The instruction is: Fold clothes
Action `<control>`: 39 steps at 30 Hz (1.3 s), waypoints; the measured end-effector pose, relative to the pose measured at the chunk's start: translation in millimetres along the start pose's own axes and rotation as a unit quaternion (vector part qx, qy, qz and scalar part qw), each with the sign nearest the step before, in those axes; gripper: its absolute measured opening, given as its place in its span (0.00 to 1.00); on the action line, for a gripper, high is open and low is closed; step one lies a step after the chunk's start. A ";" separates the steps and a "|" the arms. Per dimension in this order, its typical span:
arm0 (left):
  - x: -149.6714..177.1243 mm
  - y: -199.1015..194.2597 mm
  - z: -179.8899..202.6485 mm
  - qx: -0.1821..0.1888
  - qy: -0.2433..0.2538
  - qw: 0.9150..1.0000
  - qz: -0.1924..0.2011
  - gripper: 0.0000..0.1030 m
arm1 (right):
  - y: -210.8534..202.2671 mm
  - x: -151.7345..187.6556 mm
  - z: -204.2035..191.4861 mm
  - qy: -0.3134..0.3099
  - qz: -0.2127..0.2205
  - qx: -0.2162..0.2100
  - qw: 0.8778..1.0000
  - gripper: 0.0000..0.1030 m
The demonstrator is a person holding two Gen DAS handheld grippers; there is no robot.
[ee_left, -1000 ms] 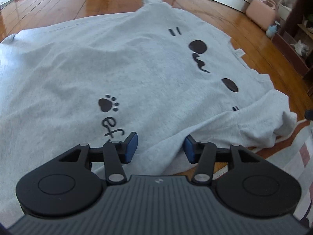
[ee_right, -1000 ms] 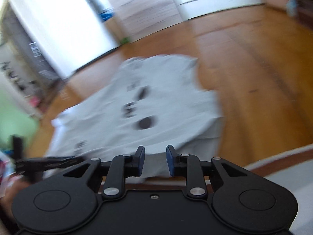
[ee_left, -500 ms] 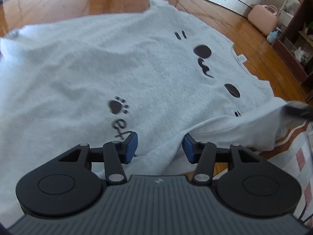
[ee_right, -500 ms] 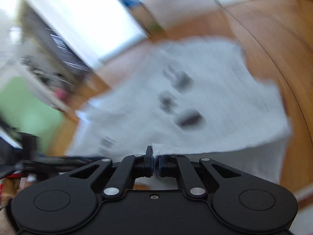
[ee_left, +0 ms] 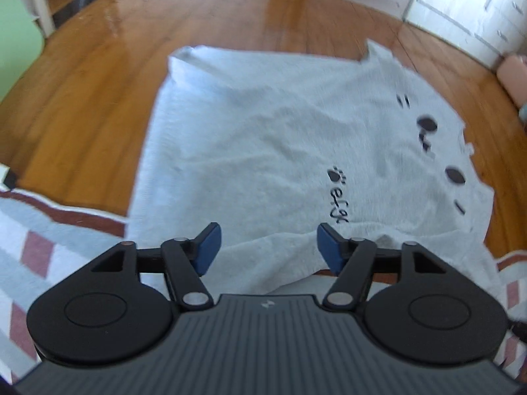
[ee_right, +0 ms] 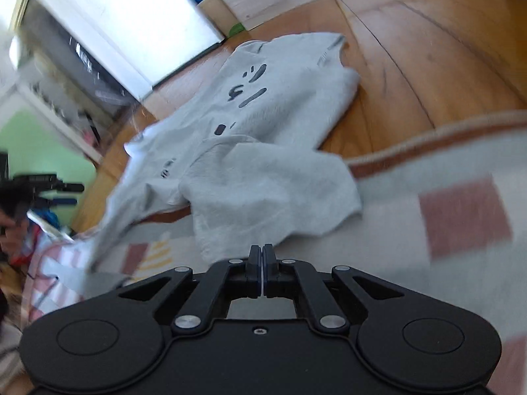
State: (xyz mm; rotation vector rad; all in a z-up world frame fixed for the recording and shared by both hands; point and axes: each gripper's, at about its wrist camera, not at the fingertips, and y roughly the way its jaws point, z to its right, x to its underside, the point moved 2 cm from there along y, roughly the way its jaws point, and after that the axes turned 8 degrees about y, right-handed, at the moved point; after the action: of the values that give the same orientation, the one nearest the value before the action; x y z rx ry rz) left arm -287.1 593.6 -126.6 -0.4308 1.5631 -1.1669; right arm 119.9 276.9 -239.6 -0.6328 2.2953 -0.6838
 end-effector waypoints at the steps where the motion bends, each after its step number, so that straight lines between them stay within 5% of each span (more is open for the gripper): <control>1: -0.1 -6.7 -5.1 -0.003 -0.002 1.000 0.006 0.68 | -2.6 3.1 -0.4 0.009 -0.002 -0.009 1.000 0.09; 3: 3.7 -14.0 -14.9 -0.014 -0.003 1.000 0.011 0.72 | -5.7 7.9 -2.1 0.026 -0.004 -0.026 0.999 0.13; 7: 25.2 5.1 -39.6 -0.040 -0.003 0.999 -0.023 0.77 | 5.3 6.8 -1.3 0.071 -0.007 -0.055 0.996 0.40; 12: 77.0 32.8 -97.5 -0.030 -0.075 0.997 -0.018 0.68 | 34.9 -3.7 -15.9 0.065 -0.022 -0.055 0.996 0.40; 14: 94.2 32.1 -116.8 0.011 -0.119 0.993 -0.001 0.47 | 44.4 -6.6 -23.4 0.058 -0.027 -0.054 0.996 0.44; 19: 104.3 32.3 -120.6 0.044 -0.125 0.991 0.010 0.47 | 67.6 -13.2 -41.6 0.042 -0.037 -0.052 0.997 0.46; 25: 112.1 64.8 -101.3 0.103 -0.116 0.987 -0.047 0.58 | 74.9 -5.3 -52.8 0.002 -0.005 -0.034 0.999 0.42; 27: 110.3 65.3 -92.0 0.093 -0.098 0.990 -0.033 0.62 | 75.6 -4.1 -55.9 -0.019 0.011 -0.024 0.999 0.24; 28: 108.6 64.6 -88.0 0.082 -0.084 0.993 -0.029 0.55 | 76.4 -4.0 -57.2 -0.028 0.018 -0.017 0.999 0.12; 29: 106.8 63.8 -83.9 0.070 -0.069 0.995 -0.025 0.07 | 78.2 -4.4 -58.0 -0.037 0.021 -0.005 0.999 0.04; 34: 81.4 34.5 -91.6 0.046 -0.068 0.994 0.072 0.00 | 64.6 -13.9 -71.3 -0.106 0.061 0.048 0.991 0.02; 37: 60.1 3.2 -112.7 0.050 -0.105 0.981 0.157 0.00 | 39.9 -27.3 -79.4 -0.128 0.093 0.066 0.985 0.02; 39: 56.9 -5.8 -125.4 0.057 -0.126 0.974 0.179 0.00 | 27.3 -31.8 -86.4 -0.154 0.096 0.080 0.980 0.02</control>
State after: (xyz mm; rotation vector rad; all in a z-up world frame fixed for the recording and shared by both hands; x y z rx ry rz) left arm -420.2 603.5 -160.6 -0.1984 1.2815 -0.8797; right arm 74.1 342.1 -186.0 -0.4038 1.9614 -0.6217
